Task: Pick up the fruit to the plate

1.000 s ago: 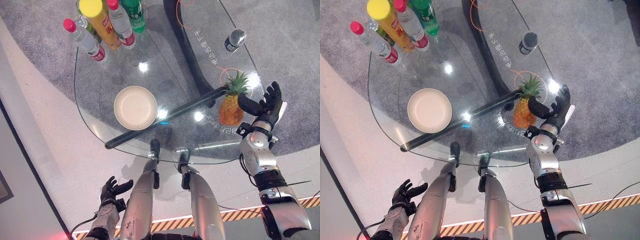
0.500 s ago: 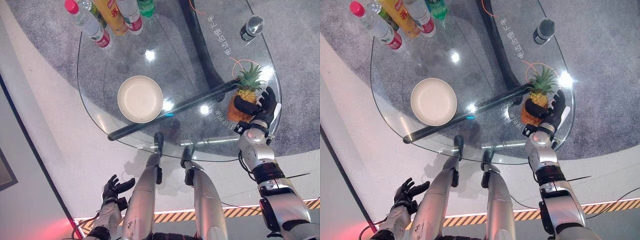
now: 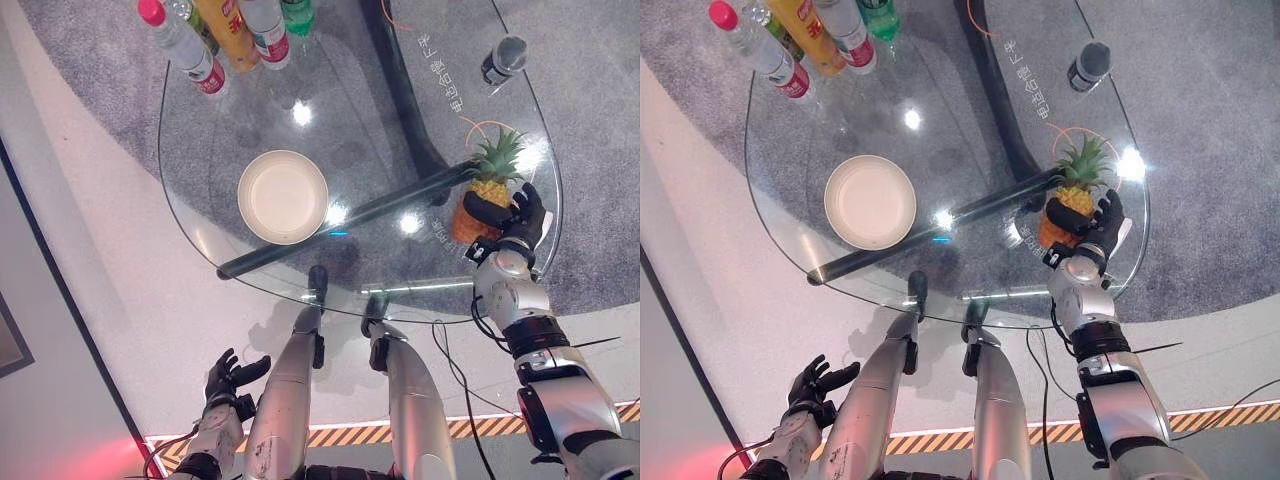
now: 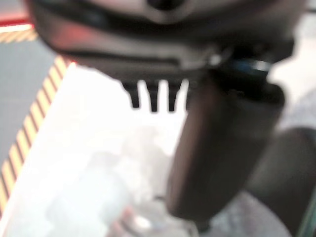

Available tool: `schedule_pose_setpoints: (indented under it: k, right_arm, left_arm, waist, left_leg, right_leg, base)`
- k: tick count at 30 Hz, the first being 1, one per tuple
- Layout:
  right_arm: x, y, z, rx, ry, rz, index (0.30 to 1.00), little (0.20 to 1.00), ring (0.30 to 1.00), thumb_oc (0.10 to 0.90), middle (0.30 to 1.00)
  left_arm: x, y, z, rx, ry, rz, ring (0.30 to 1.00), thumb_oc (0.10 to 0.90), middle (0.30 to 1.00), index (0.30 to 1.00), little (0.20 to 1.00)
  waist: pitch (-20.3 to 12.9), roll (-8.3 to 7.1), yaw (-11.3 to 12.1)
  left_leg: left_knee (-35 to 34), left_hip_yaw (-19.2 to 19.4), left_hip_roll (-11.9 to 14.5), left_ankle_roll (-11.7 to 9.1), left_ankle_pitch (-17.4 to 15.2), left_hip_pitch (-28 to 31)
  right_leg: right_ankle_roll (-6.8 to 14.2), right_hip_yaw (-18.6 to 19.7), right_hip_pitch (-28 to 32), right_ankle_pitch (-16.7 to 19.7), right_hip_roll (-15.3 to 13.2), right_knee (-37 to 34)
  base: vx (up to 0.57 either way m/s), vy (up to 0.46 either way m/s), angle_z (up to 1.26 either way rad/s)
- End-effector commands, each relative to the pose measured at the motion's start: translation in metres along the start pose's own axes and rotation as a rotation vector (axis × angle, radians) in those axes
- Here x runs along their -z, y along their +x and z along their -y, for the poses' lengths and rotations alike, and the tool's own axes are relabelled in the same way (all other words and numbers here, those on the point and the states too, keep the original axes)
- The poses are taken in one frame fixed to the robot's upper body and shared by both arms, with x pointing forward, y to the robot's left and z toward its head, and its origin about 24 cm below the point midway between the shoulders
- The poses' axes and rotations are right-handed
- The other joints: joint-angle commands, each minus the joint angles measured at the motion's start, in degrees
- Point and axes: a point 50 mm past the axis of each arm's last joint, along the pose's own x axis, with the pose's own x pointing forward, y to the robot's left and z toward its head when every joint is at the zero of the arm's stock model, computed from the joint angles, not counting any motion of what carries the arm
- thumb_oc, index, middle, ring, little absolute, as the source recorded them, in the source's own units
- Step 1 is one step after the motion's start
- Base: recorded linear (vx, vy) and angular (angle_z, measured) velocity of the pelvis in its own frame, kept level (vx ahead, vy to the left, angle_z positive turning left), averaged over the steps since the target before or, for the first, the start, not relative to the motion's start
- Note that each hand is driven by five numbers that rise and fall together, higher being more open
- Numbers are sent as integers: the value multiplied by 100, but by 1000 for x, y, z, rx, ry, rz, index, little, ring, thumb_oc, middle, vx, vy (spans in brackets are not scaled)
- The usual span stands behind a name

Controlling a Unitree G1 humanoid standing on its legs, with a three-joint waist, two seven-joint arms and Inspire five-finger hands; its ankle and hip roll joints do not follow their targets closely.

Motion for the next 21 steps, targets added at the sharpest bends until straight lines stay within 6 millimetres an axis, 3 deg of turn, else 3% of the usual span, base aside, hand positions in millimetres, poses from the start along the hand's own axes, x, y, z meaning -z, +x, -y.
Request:
schedule_pose_setpoints:
  k: [1,5,13,14,15,16,21]
  right_arm:
    - [-19,13,28,54,-37,53,900,900,900,800,900]
    - [-18,14,22,-2,-37,1,900,900,900,800,900]
    - [8,10,19,-178,-113,-200,900,900,900,800,900]
    - [17,9,21,-196,-136,-234,832,820,832,720,832]
    - [13,9,20,-201,-137,-226,759,735,759,635,759]
    - [15,10,21,-204,-153,-231,300,200,300,100,300]
    - [17,11,26,-193,-203,-264,300,200,300,100,300]
  left_arm:
    - [30,-10,-6,-24,10,-81,900,800,900,900,900]
    - [30,-10,-5,-19,9,-81,900,800,900,900,900]
    - [30,-10,-12,-20,15,-82,900,800,900,900,900]
    - [34,-11,-15,-25,23,-90,900,800,900,900,900]
    - [30,-10,-14,-21,21,-79,900,800,900,900,900]
    - [30,-10,-15,-20,22,-77,900,800,900,900,900]
    - [31,-11,-18,-24,27,-74,900,800,900,900,900]
  waist:
    - [-121,188,30]
    - [-121,203,48]
    - [-121,152,57]
    - [-121,157,83]
    - [-121,137,71]
    - [-121,133,76]
    - [-121,113,90]
  left_leg:
    - [825,-75,-173,176,-553,-102]
    - [809,-75,-183,175,-540,-100]
    - [824,-110,-194,168,-530,-62]
    - [847,-159,-175,130,-690,89]
    - [832,-122,-191,167,-534,-60]
    - [832,-131,-187,170,-534,-61]
    - [836,-145,-191,172,-535,-59]
  right_leg:
    - [232,-600,126,1316,-329,-964]
    - [214,-600,122,1312,-324,-973]
    - [200,-601,176,1305,-318,-981]
    - [255,-544,308,1162,-284,-926]
    - [196,-605,184,1302,-310,-973]
    - [197,-609,183,1306,-314,-972]
    - [192,-612,191,1307,-300,-968]
  base:
    - [0,0,0]
    - [0,0,0]
    - [11,-4,0]
    - [0,0,0]
    - [17,-32,7]
    - [-54,-20,13]
    - [30,-19,9]
